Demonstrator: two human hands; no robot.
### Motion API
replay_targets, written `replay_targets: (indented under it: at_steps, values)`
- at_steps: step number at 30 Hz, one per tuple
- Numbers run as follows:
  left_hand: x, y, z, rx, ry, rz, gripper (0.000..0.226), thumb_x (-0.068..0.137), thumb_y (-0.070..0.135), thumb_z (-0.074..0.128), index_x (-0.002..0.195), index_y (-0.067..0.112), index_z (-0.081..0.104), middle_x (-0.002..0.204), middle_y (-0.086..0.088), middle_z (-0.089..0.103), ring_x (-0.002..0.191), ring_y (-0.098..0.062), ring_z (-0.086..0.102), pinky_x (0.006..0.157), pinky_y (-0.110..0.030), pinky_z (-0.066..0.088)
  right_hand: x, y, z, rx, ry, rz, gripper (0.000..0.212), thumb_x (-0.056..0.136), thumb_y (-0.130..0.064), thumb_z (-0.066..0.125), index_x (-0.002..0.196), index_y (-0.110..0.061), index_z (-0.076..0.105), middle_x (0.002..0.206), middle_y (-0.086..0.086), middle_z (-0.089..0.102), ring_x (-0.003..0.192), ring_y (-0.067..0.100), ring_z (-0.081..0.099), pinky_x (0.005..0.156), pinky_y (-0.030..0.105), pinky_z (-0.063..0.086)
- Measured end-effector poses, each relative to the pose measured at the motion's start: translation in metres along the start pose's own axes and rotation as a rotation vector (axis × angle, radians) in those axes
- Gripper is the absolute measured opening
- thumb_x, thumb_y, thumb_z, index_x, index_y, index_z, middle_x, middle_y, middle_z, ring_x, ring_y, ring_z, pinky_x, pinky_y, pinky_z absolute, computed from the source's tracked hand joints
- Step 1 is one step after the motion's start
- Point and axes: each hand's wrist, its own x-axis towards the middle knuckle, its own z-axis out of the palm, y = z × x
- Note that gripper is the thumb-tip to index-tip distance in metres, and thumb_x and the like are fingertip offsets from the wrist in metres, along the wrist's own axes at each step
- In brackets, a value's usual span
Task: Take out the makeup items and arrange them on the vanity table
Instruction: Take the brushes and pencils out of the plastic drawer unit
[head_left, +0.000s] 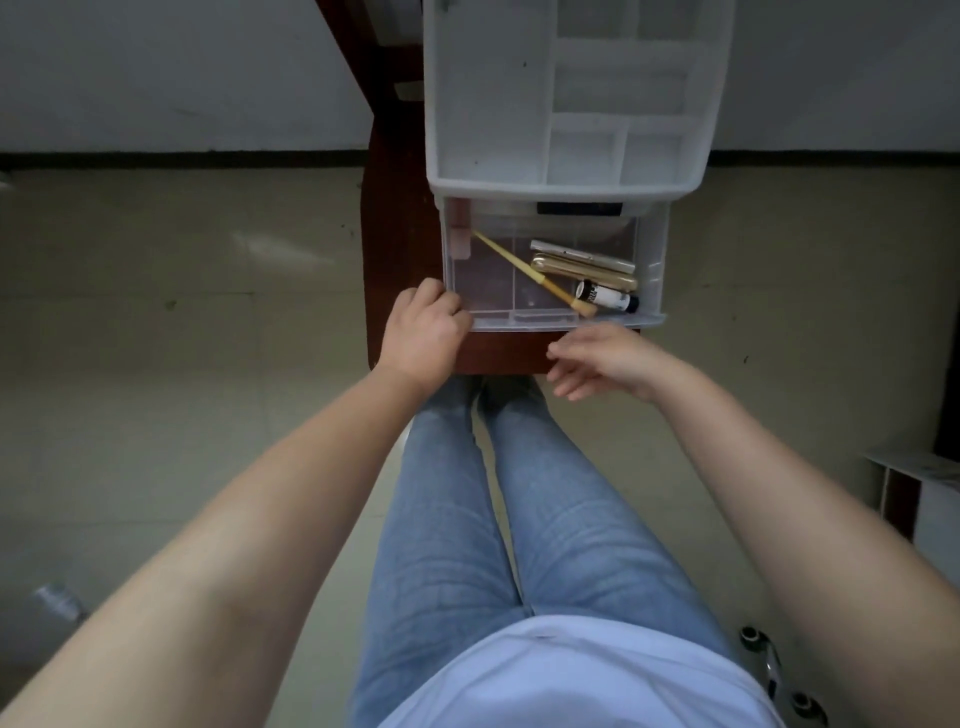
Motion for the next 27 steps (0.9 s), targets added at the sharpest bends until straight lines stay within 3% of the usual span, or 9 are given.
replay_targets:
  at_steps: [2,4,6,10,19,24,26,27]
  values:
    - [0.000,0.001,-0.002,0.000,-0.010,-0.001,0.030,0.029,0.000,0.087,0.049,0.006,0.065,0.049,-0.005,0.058,0.054,-0.026,0.061,0.048,-0.022,0.045,0.001,-0.009,-0.012,-0.338,0.297,-0.253,0.022,0.087,-0.008,0.055,0.108,-0.001,0.057,0.076,0.005,0.060,0.064,0.015,0.064,0.054,0.023,0.051]
    - [0.001,0.003,-0.006,0.012,-0.031,0.007,0.031,0.026,0.001,0.087,0.047,0.007,0.065,0.048,-0.004,0.057,0.051,-0.026,0.059,0.046,-0.021,0.044,0.006,-0.023,-0.025,-0.780,0.532,-0.420,0.031,0.080,-0.007,0.060,0.111,-0.002,0.057,0.096,0.015,0.060,0.093,0.030,0.058,0.073,0.032,0.046]
    - [0.001,0.005,-0.008,0.038,-0.043,0.020,0.032,0.025,0.005,0.087,0.045,0.010,0.063,0.047,-0.002,0.056,0.050,-0.022,0.059,0.046,-0.018,0.042,0.017,-0.032,-0.037,-1.098,0.510,-0.358,0.050,0.076,-0.014,0.066,0.121,-0.005,0.049,0.116,0.021,0.052,0.108,0.036,0.048,0.085,0.039,0.044]
    - [0.001,0.007,-0.008,0.064,-0.045,0.023,0.032,0.024,0.012,0.088,0.043,0.015,0.063,0.047,0.002,0.056,0.050,-0.019,0.059,0.045,-0.017,0.041,0.039,-0.040,-0.035,-1.488,0.396,-0.266,0.068,0.073,-0.029,0.071,0.129,-0.010,0.037,0.125,0.020,0.044,0.115,0.036,0.044,0.086,0.042,0.044]
    - [0.008,0.004,-0.010,0.151,-0.012,0.002,0.033,0.021,0.012,0.087,0.041,0.015,0.061,0.046,0.002,0.055,0.047,-0.017,0.057,0.044,-0.016,0.040,0.052,-0.041,-0.034,-1.421,0.515,-0.283,0.057,0.070,-0.016,0.071,0.119,-0.004,0.044,0.114,0.019,0.053,0.100,0.036,0.055,0.072,0.035,0.045]
    - [0.014,0.003,-0.009,0.226,-0.036,0.031,0.033,0.020,0.017,0.087,0.042,0.018,0.063,0.046,0.004,0.056,0.047,-0.016,0.058,0.044,-0.015,0.039,0.032,-0.042,-0.040,-1.145,0.602,-0.416,0.039,0.068,-0.009,0.071,0.103,-0.003,0.055,0.104,0.018,0.060,0.091,0.035,0.059,0.066,0.032,0.044]
    - [0.017,0.001,-0.013,0.274,-0.065,0.051,0.026,0.034,0.017,0.085,0.053,0.016,0.067,0.056,0.002,0.060,0.057,-0.017,0.060,0.049,-0.019,0.041,0.017,-0.026,-0.039,-1.026,0.638,-0.577,0.031,0.070,-0.010,0.069,0.099,-0.006,0.058,0.093,0.016,0.066,0.083,0.034,0.062,0.063,0.032,0.045]
    - [0.017,-0.001,-0.014,0.271,-0.095,0.057,0.019,0.051,0.013,0.078,0.069,0.013,0.069,0.070,-0.002,0.064,0.072,-0.021,0.061,0.058,-0.024,0.043,0.008,-0.013,-0.036,-0.986,0.614,-0.629,0.029,0.071,-0.009,0.067,0.099,-0.007,0.059,0.090,0.016,0.067,0.081,0.034,0.063,0.063,0.034,0.046]
